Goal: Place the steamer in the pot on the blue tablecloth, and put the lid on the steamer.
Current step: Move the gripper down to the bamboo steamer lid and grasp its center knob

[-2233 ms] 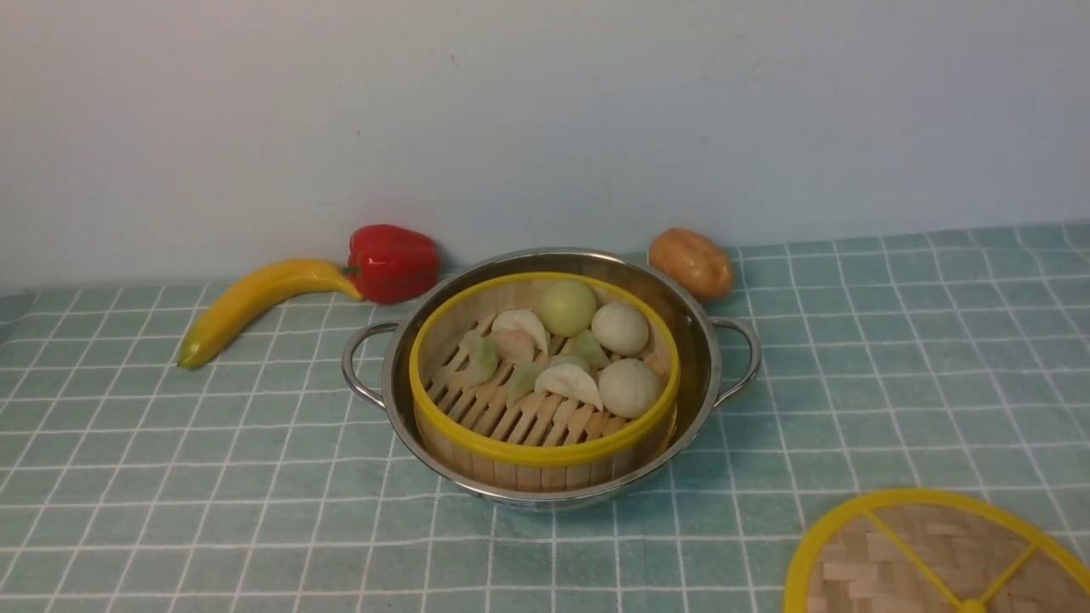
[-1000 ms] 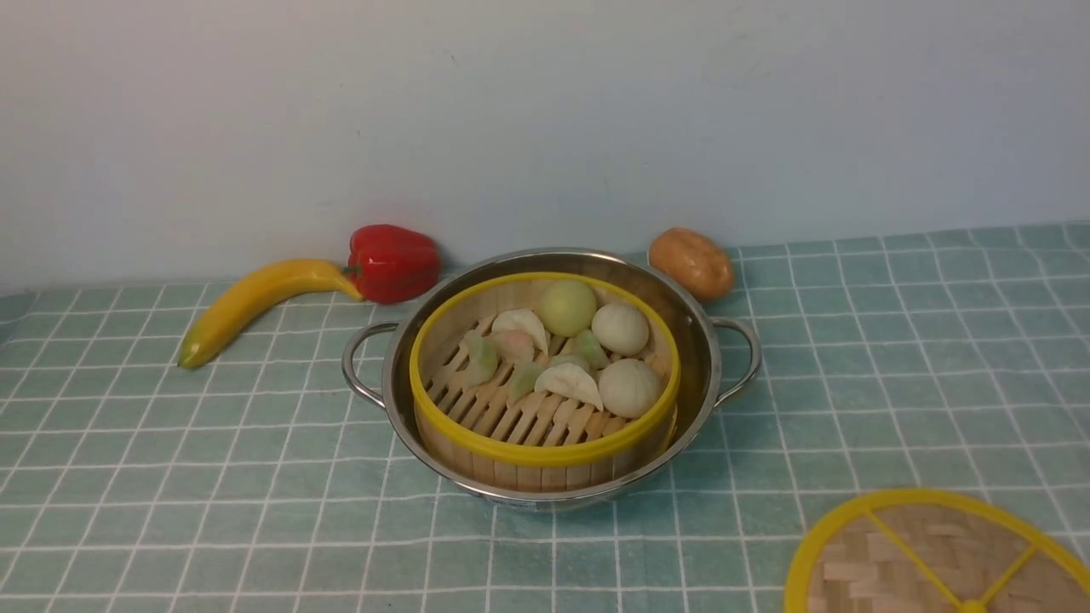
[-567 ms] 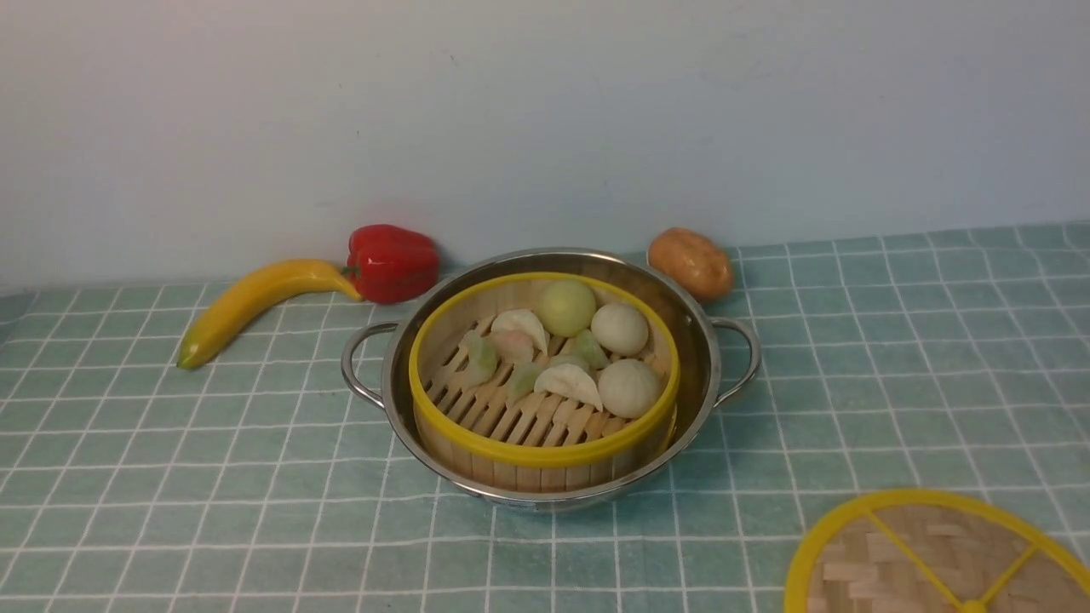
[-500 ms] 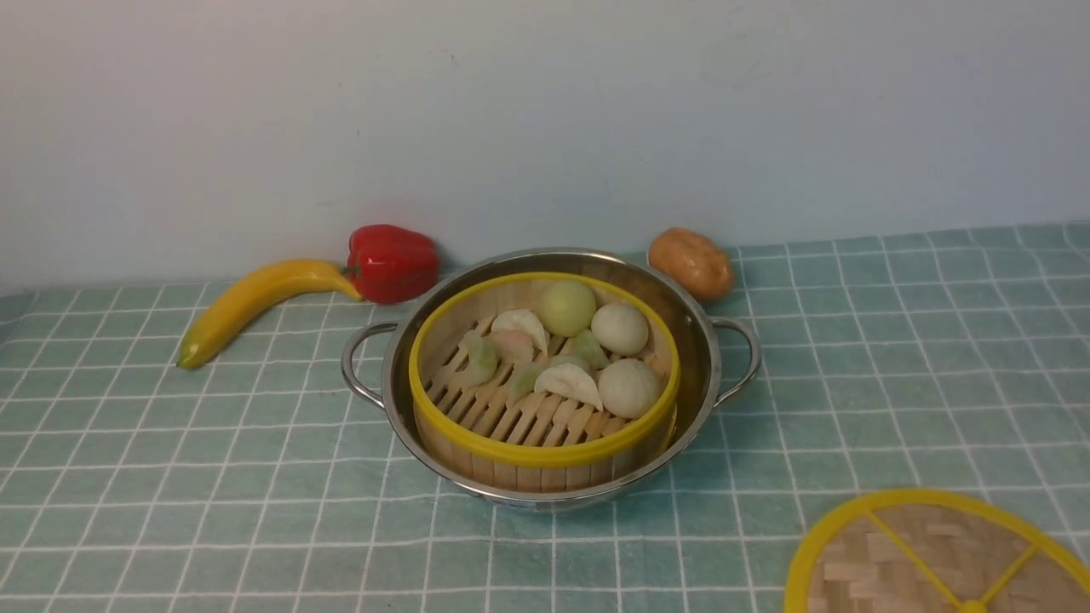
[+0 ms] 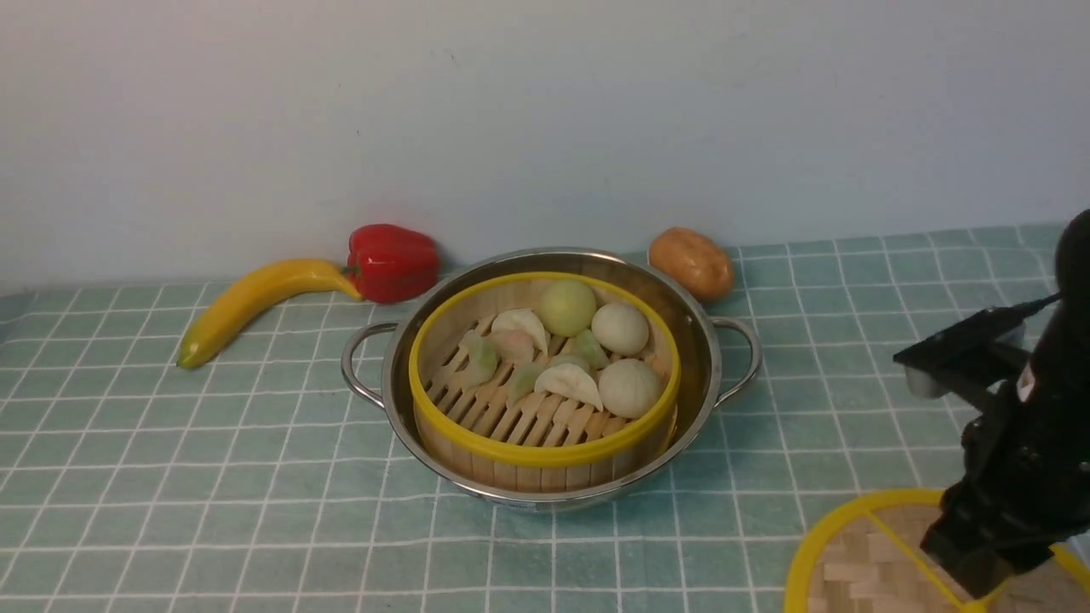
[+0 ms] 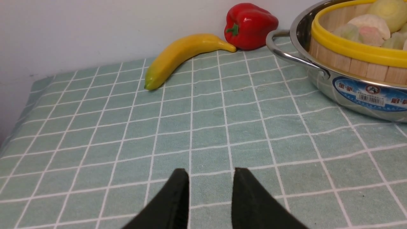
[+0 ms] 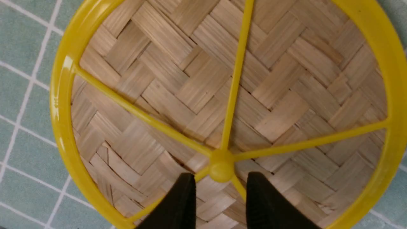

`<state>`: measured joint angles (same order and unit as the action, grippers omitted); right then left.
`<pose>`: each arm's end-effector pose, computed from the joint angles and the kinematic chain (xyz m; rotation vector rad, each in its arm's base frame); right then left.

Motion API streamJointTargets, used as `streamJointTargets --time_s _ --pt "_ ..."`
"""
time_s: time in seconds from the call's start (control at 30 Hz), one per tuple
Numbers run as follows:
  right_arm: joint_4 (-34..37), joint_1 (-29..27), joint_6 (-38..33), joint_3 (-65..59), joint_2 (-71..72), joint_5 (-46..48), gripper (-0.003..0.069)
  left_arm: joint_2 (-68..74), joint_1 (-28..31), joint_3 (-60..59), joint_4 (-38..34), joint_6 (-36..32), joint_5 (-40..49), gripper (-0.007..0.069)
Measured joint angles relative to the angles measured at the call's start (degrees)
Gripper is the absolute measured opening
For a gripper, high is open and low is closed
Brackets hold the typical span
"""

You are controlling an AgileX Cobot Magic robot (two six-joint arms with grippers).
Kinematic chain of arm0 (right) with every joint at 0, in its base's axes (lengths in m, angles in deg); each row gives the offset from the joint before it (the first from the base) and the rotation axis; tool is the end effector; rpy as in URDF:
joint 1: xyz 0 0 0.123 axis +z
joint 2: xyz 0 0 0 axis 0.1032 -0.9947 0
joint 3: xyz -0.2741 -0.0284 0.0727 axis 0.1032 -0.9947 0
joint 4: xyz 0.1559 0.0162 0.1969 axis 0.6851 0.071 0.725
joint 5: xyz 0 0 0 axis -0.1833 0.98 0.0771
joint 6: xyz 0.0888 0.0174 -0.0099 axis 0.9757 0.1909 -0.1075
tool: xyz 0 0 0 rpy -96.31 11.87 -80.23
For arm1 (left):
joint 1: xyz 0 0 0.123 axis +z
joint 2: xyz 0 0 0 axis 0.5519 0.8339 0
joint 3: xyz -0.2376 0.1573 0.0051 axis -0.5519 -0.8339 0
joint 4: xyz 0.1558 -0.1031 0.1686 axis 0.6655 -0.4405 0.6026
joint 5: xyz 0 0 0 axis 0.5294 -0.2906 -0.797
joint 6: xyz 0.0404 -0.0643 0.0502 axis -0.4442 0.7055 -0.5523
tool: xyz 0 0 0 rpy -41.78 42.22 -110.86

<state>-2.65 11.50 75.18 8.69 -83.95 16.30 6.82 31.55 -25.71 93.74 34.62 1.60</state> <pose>0.2473 0.0836 0.2132 0.6018 -2.9367 -0.0714 0.0529 0.0022 0.1769 0.1358 1.8646 0.1147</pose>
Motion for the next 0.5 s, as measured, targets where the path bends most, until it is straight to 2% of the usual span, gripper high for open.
streamJointTargets --time_s 0.5 --pt "0.21 0.19 2.24 -0.01 -5.43 0.85 0.0243 0.0 0.0 0.0 0.0 0.0 0.0 0.0212"
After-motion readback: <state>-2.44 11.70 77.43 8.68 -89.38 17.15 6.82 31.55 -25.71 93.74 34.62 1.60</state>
